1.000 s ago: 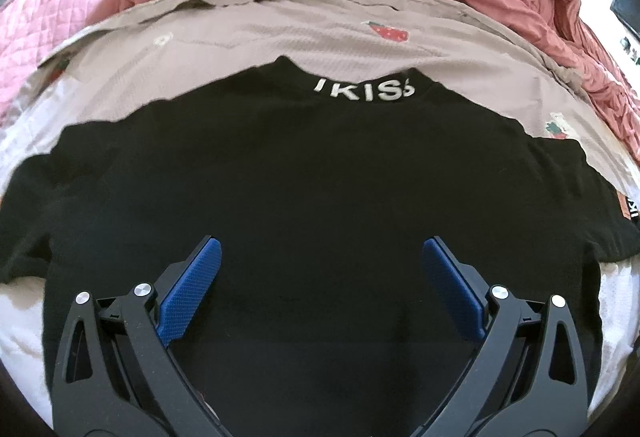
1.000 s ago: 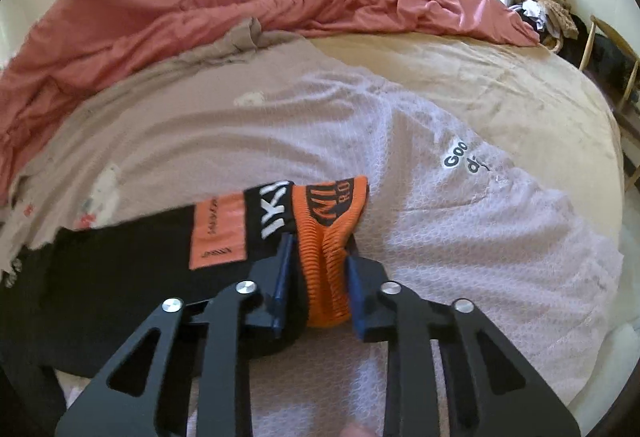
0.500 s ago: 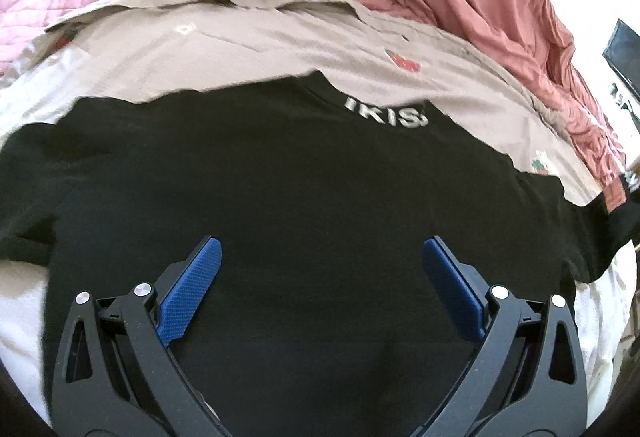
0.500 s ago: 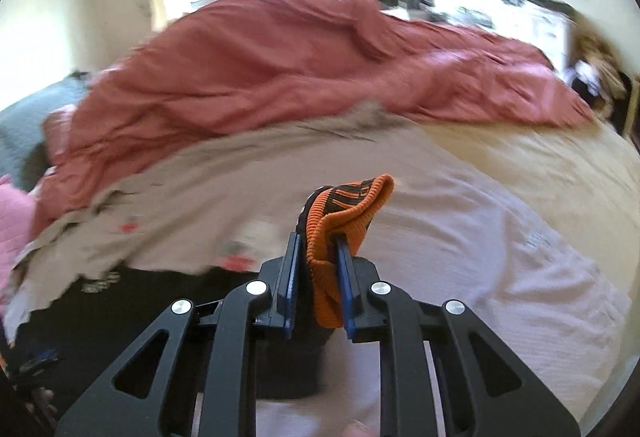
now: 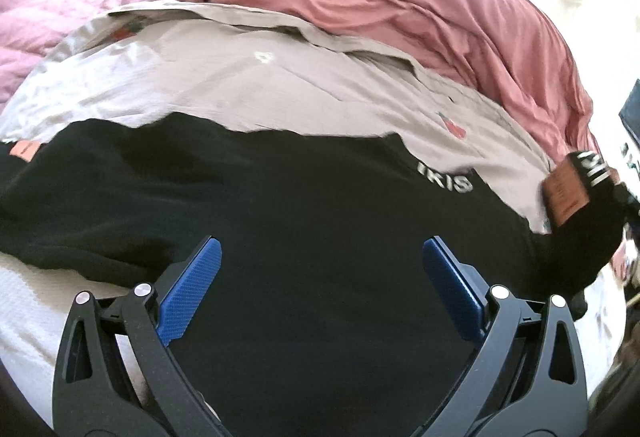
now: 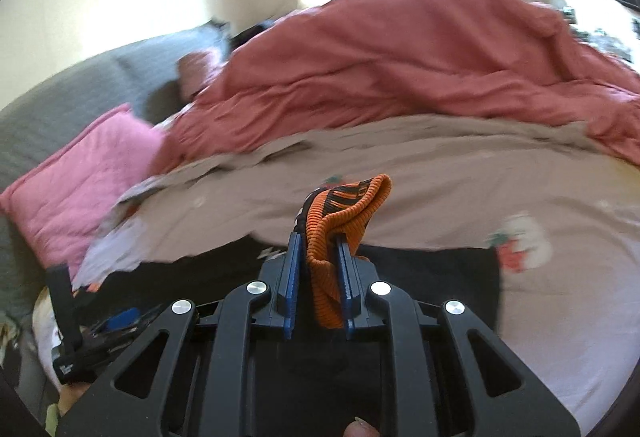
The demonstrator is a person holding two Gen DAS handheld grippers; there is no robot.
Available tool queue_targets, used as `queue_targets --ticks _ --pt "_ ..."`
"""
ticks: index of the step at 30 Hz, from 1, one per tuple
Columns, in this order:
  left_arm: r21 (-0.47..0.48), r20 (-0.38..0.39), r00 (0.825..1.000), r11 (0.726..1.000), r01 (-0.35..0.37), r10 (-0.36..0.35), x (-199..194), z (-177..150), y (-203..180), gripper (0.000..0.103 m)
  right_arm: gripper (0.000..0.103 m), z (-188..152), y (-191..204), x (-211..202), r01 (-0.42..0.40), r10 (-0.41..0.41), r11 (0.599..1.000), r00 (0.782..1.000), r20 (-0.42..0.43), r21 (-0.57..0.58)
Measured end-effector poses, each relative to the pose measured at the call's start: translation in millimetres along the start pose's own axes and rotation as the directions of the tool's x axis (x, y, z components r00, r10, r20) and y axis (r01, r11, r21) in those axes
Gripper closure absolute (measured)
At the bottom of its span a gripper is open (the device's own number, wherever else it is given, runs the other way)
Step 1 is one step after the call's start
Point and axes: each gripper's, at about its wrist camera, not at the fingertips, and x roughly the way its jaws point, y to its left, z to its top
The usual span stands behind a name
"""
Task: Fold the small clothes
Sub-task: 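Lift the sleeve with the right tool and fold it across the shirt body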
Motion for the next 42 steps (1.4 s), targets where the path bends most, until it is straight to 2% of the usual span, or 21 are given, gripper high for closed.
queue_targets --ticks 3,6,7,9,12,14,18,22,24,26,28,29,30,32,34,36,39,42 --pt "-0.035 0.021 0.999 0.999 -0.036 0.037 -3 5 16 0.008 0.087 -12 33 25 -0.052 0.050 0.998 0.997 -0.050 -0.035" --pt "-0.084 0.024 1.000 0.996 -0.009 0.011 -5 9 31 0.008 0.084 -24 57 44 -0.078 0.072 0.995 0.992 -0.100 -0.061" --pt "-0.095 0.029 1.000 0.995 -0.005 0.008 -7 10 34 0.008 0.079 -30 65 52 -0.088 0.078 0.994 0.989 -0.124 -0.072" --pt "-0.104 0.036 0.999 0.994 -0.010 0.014 -8 11 39 0.008 0.074 -39 75 62 -0.124 0.110 0.989 0.981 -0.163 -0.080" --pt "-0.114 0.041 0.999 0.993 -0.004 0.009 -10 11 42 0.008 0.061 -46 82 58 -0.154 0.137 0.983 0.977 -0.160 -0.096" --pt "-0.116 0.038 0.999 0.993 0.016 -0.012 -9 10 42 0.008 0.057 -46 80 52 -0.175 0.159 0.980 0.976 -0.150 -0.095" --pt "-0.109 0.029 0.997 0.992 0.070 -0.067 -7 7 36 0.008 0.050 -42 68 42 -0.123 0.108 0.986 0.986 -0.125 -0.113" --pt "-0.097 0.011 0.986 0.982 0.164 -0.164 -2 2 27 0.009 0.048 -44 38 41 -0.054 0.044 0.996 0.990 -0.130 -0.075" --pt "-0.090 -0.013 0.982 0.979 0.184 -0.186 3 -2 22 0.015 0.047 -47 25 40 -0.029 0.020 0.998 0.990 -0.137 -0.058" --pt "-0.075 -0.037 0.983 0.982 0.174 -0.178 8 -5 16 0.042 0.043 -51 8 39 0.008 -0.012 0.999 0.990 -0.142 -0.031" --pt "-0.065 -0.070 0.981 0.982 0.177 -0.182 17 -8 10 0.052 0.043 -56 -6 37 0.030 -0.030 1.000 0.989 -0.147 -0.003" --pt "-0.065 -0.081 0.979 0.981 0.183 -0.188 21 -10 9 0.061 0.043 -57 -14 35 0.043 -0.041 0.999 0.988 -0.148 0.010" --pt "-0.063 -0.090 0.979 0.982 0.178 -0.183 26 -11 6 0.066 0.043 -59 -17 35 0.052 -0.049 0.999 0.988 -0.148 0.015" --pt "-0.010 -0.080 0.989 0.992 0.126 -0.126 29 -13 -3 0.086 0.043 -61 -29 33 0.079 -0.073 0.996 0.986 -0.147 0.036" --pt "0.043 -0.052 0.993 0.993 0.108 -0.106 24 -14 -12 0.092 0.043 -62 -42 29 0.105 -0.095 0.992 0.985 -0.143 0.064" --pt "0.080 -0.002 0.995 0.991 0.103 -0.103 14 -10 -17 0.092 0.043 -62 -55 23 0.134 -0.121 0.987 0.983 -0.136 0.088" --pt "0.114 0.088 0.988 0.987 0.113 -0.123 -5 -2 -17 0.093 0.043 -60 -69 17 0.170 -0.156 0.979 0.980 -0.126 0.111" --pt "0.107 0.059 0.996 0.992 0.064 -0.070 1 -1 -9 0.092 0.043 -62 -73 18 0.197 -0.182 0.974 0.974 -0.136 0.109"
